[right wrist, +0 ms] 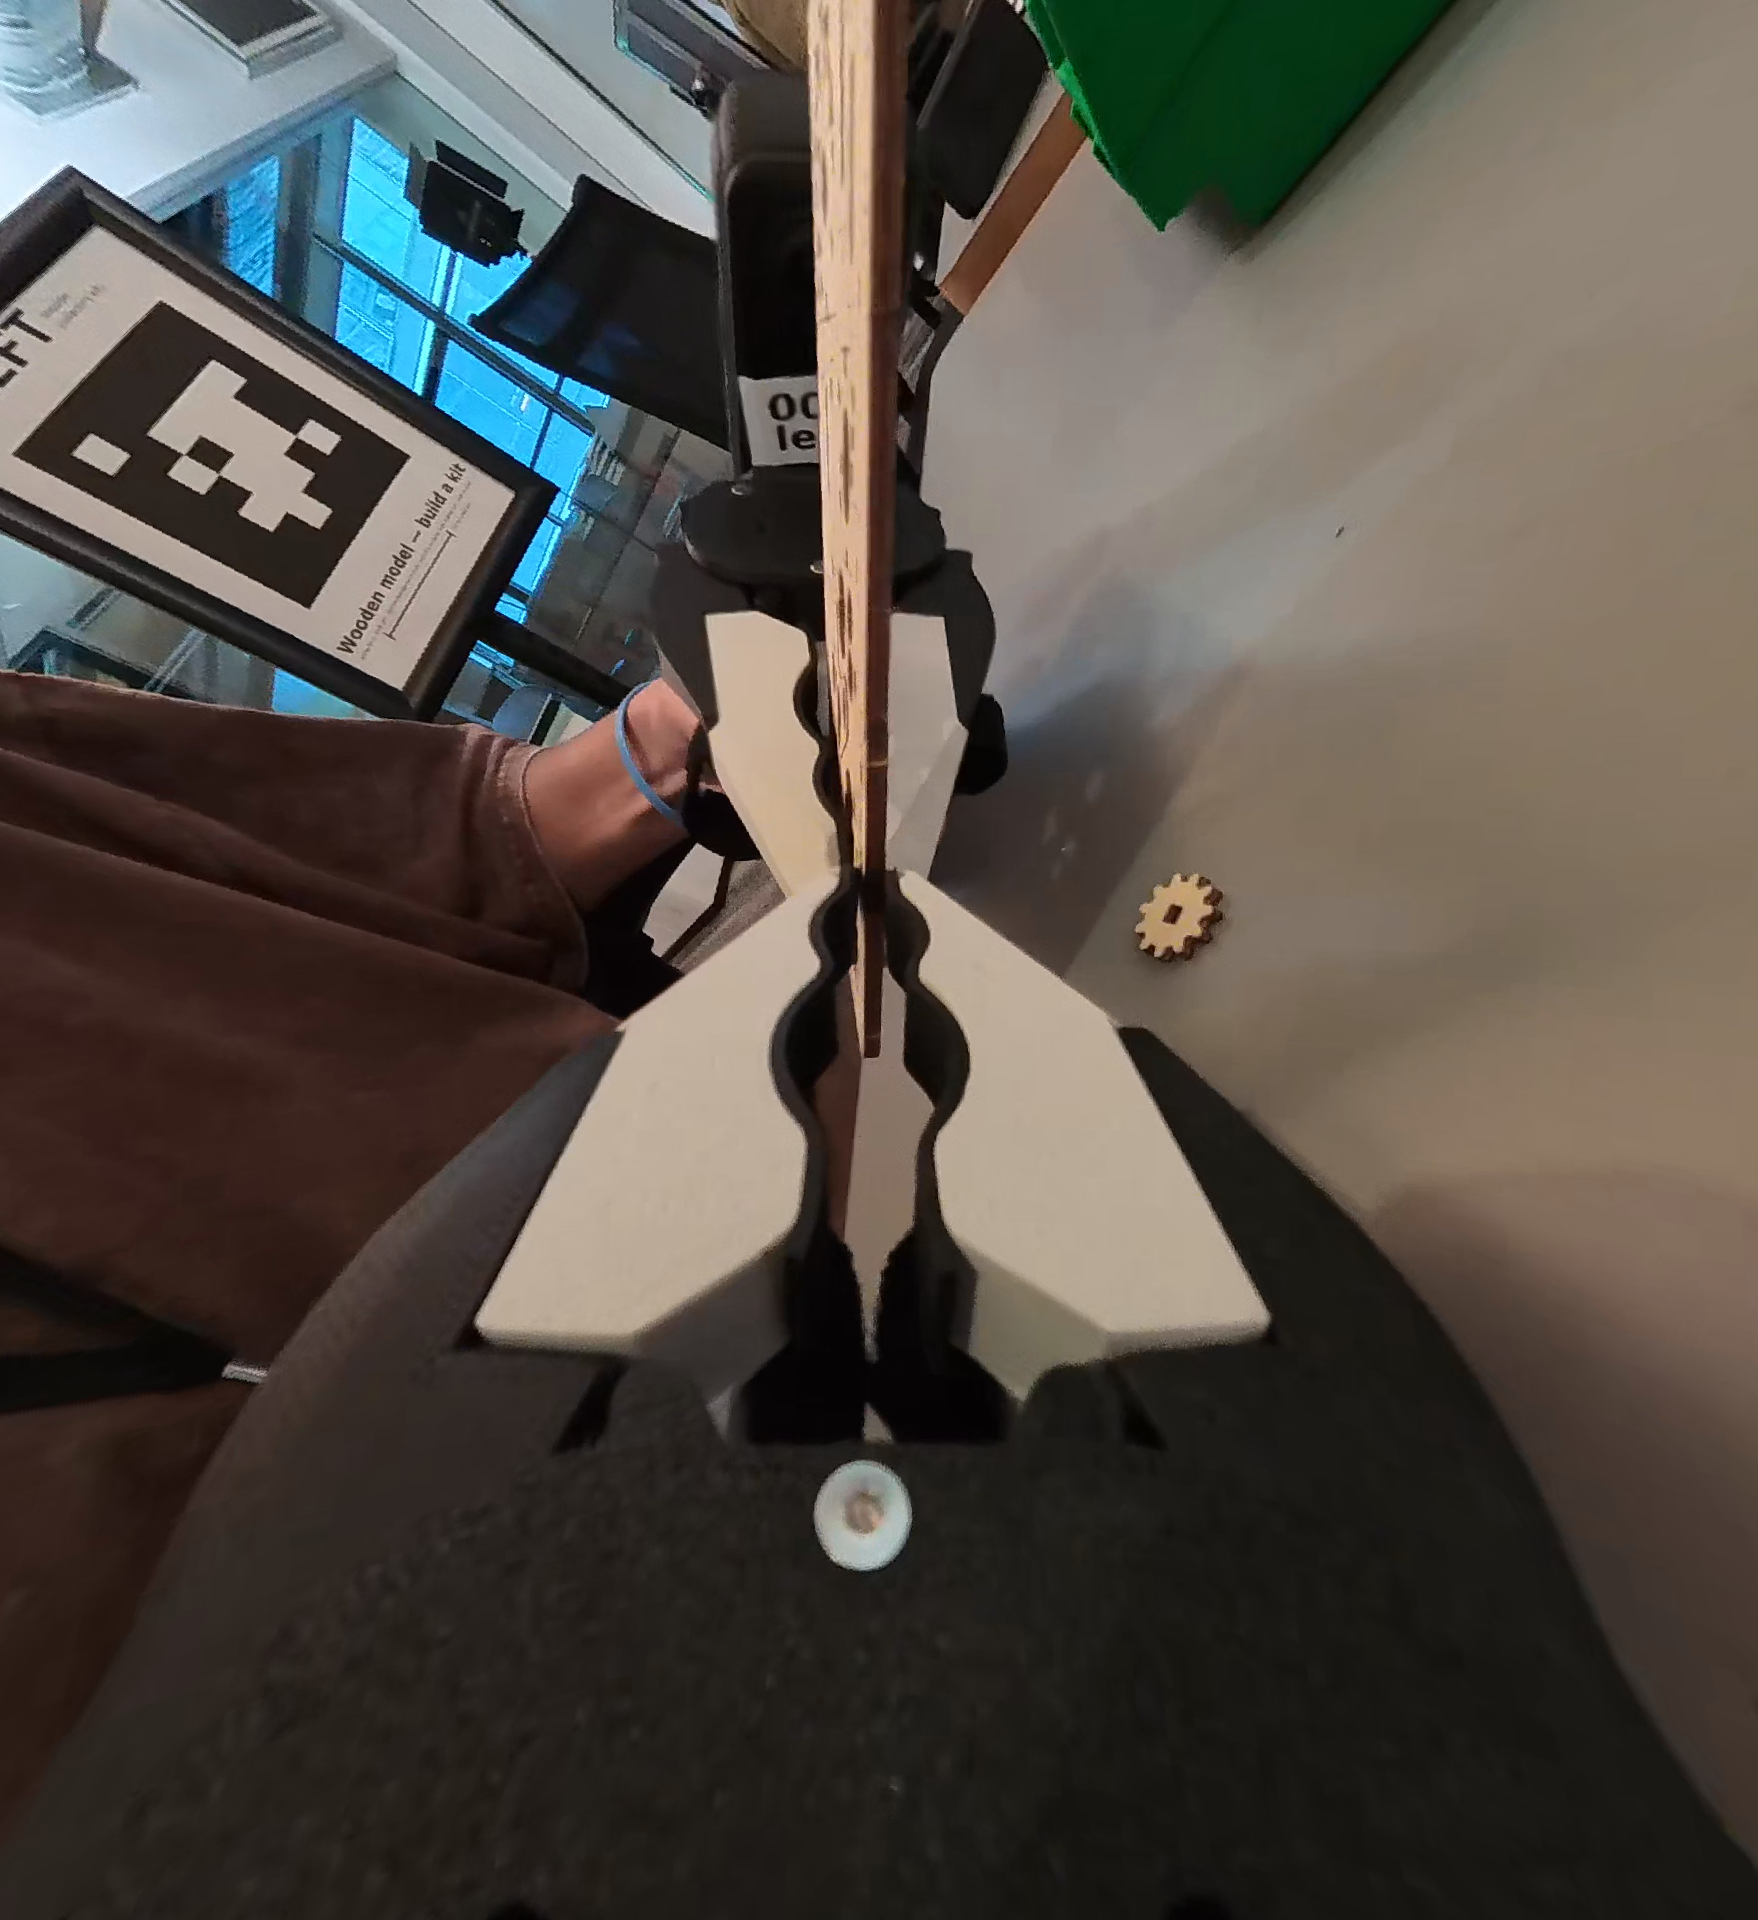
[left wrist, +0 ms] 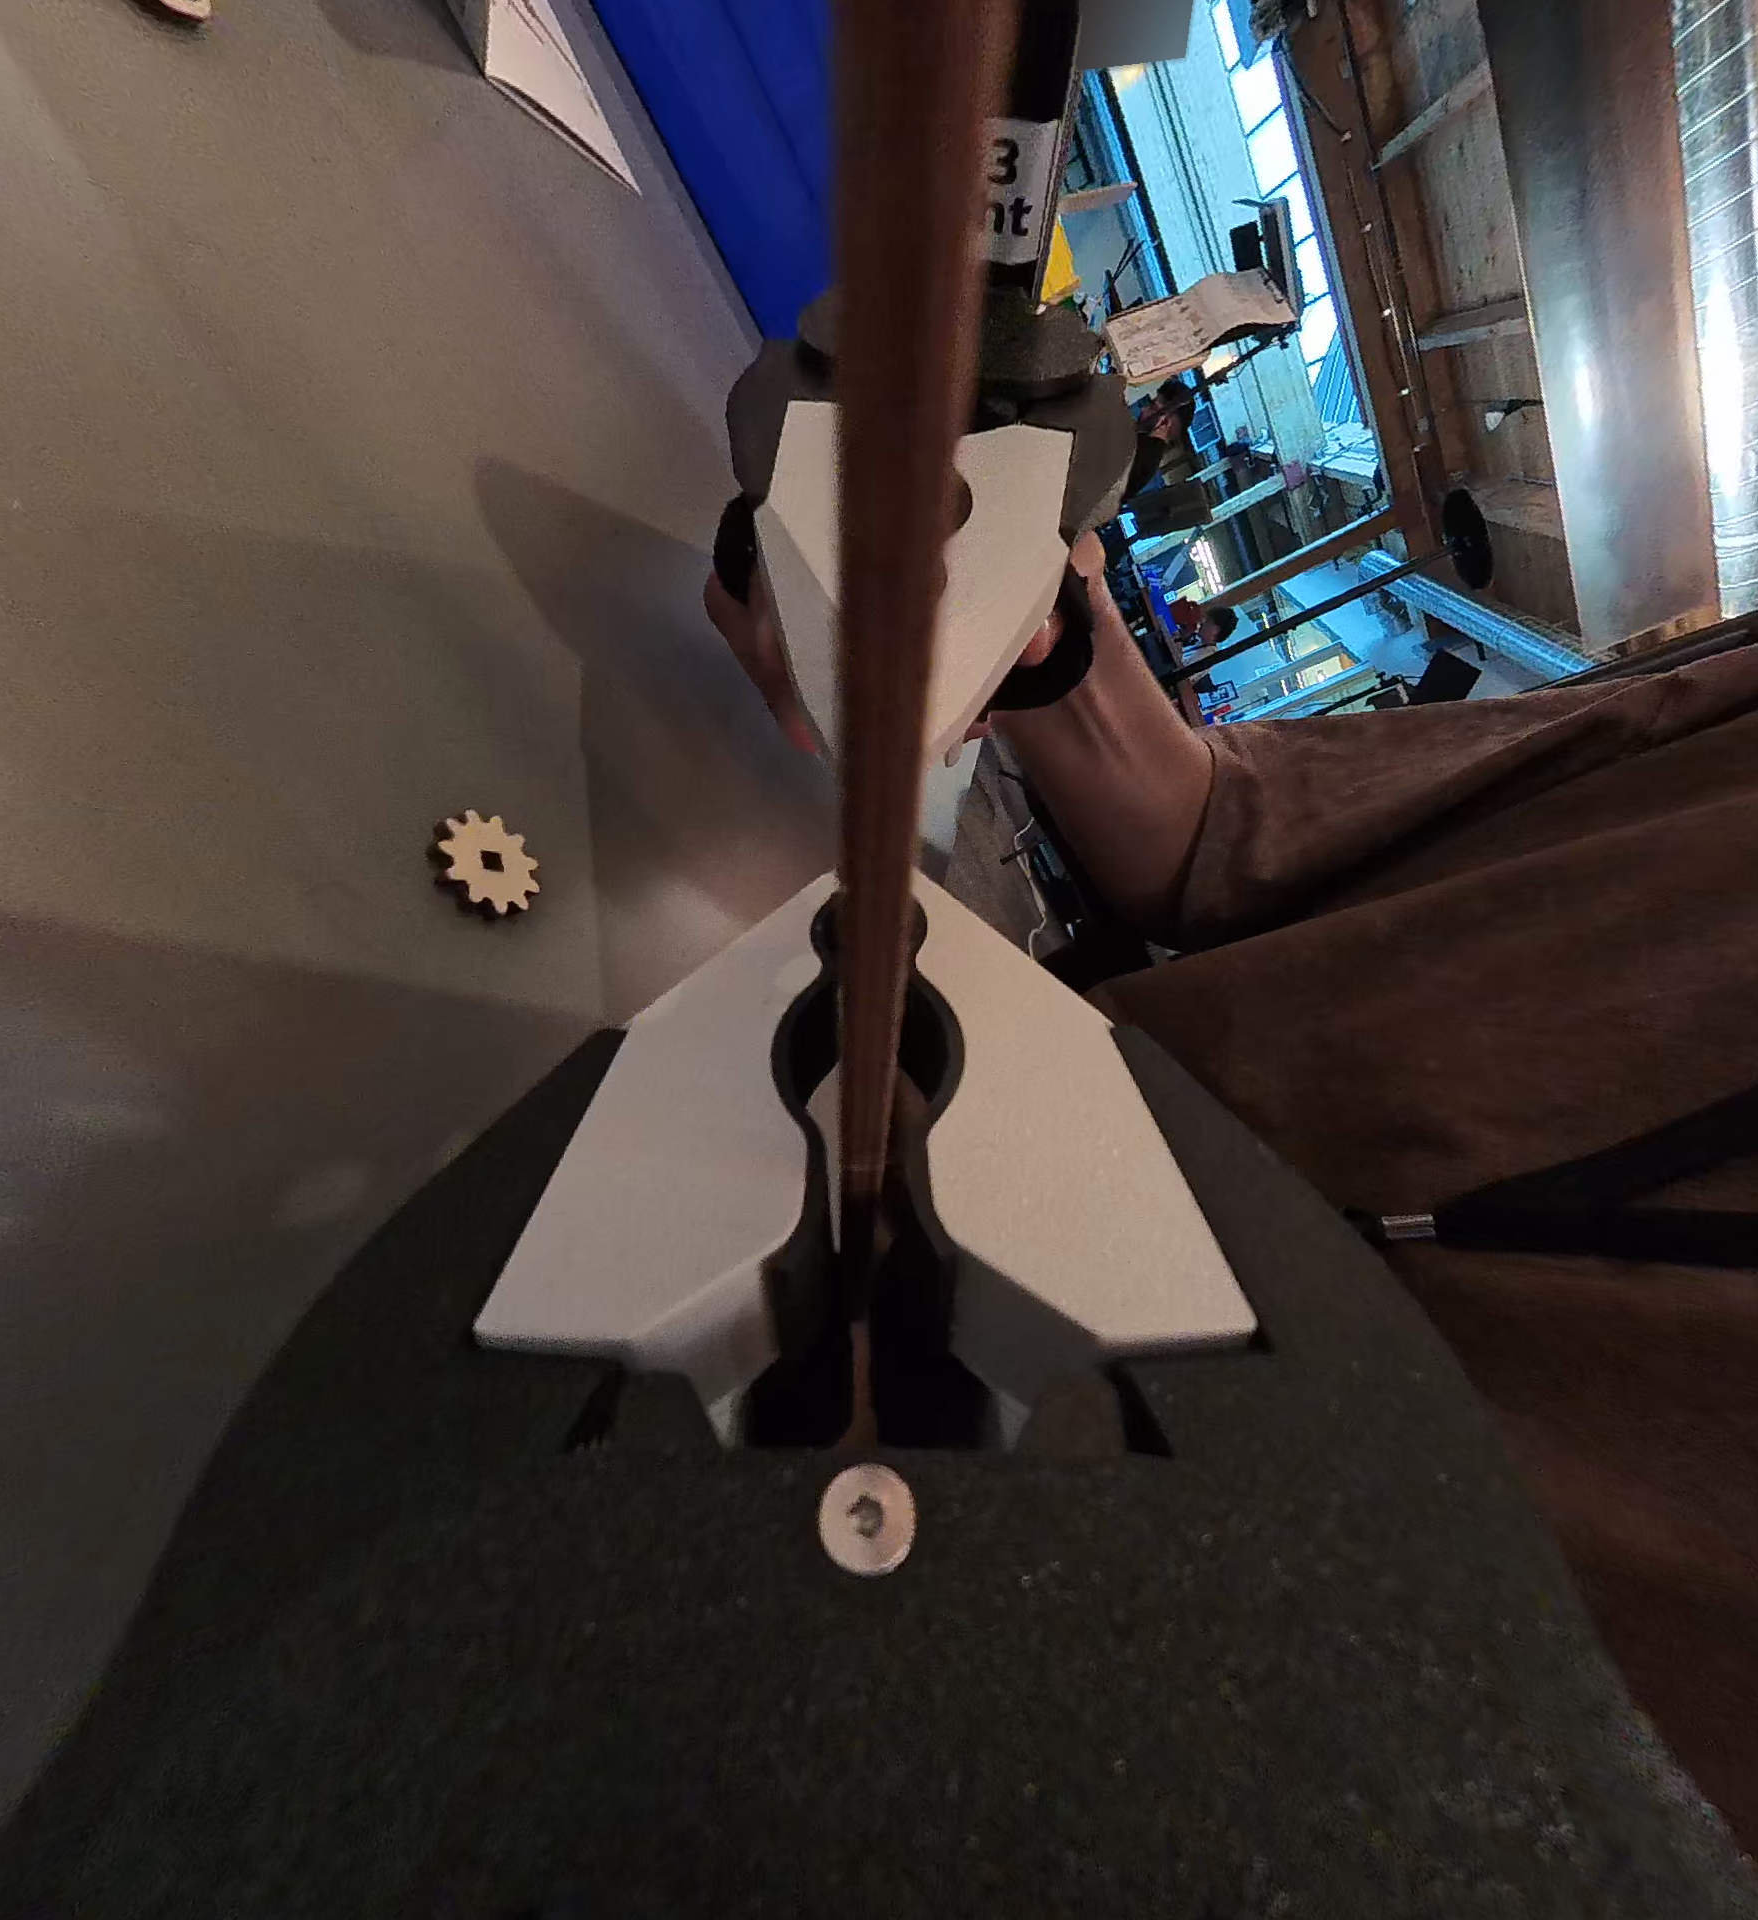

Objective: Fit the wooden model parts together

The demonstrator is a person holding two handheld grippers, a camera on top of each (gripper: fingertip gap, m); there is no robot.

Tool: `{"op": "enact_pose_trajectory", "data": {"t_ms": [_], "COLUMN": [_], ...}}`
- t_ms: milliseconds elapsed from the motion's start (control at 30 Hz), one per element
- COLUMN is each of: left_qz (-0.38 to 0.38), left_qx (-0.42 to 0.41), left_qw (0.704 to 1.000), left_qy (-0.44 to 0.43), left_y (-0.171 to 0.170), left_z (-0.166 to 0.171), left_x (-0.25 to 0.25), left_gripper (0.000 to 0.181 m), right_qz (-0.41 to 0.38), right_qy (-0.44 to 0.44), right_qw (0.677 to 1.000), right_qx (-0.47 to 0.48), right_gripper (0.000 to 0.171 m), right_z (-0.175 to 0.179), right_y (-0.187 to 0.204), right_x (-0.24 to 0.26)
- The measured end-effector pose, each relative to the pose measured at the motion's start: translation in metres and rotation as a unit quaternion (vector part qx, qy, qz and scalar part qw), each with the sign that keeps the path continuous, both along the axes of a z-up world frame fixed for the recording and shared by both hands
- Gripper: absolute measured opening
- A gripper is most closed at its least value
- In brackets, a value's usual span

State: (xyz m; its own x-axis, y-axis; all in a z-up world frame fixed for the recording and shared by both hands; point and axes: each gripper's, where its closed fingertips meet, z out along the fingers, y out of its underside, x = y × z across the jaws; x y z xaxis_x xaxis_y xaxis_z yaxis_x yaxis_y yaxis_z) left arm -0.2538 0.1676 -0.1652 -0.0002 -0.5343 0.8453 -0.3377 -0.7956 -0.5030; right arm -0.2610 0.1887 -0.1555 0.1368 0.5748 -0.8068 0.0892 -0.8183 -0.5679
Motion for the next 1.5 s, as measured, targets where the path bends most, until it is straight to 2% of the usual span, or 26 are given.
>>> {"op": "enact_pose_trajectory", "data": {"t_ms": [333,500,867,1033,1200,1333,1500], "left_qz": [0.004,0.013,0.033,0.023,0.013,0.008,0.015], "left_qx": [-0.012,0.005,0.023,-0.024,-0.037,-0.045,-0.050], "left_qw": [1.000,1.000,0.997,0.999,0.999,0.999,0.998], "left_qy": [-0.002,0.023,0.061,0.020,0.024,0.030,0.047], "left_y": [0.001,0.003,0.008,0.007,0.005,0.003,0.005], "left_z": [0.000,-0.008,-0.021,-0.010,-0.012,-0.014,-0.019], "left_x": [0.000,-0.002,-0.002,-0.002,-0.002,-0.003,-0.004], "left_gripper": [0.002,0.001,0.001,0.002,0.002,0.002,0.001], "right_qz": [-0.002,-0.010,-0.033,-0.019,0.008,0.019,0.012], "right_qy": [-0.013,-0.079,-0.083,-0.049,-0.061,-0.088,-0.174], "right_qw": [1.000,0.994,0.995,0.996,0.991,0.984,0.948], "right_qx": [0.012,0.070,0.035,0.070,0.121,0.156,0.266], "right_gripper": [0.004,0.005,0.006,0.006,0.009,0.009,0.010], "right_z": [-0.002,-0.012,-0.026,-0.013,-0.018,-0.020,-0.028], "right_y": [0.000,0.002,0.007,0.008,0.008,0.006,0.008], "right_x": [-0.003,-0.004,-0.003,-0.005,-0.003,-0.004,-0.003]}}
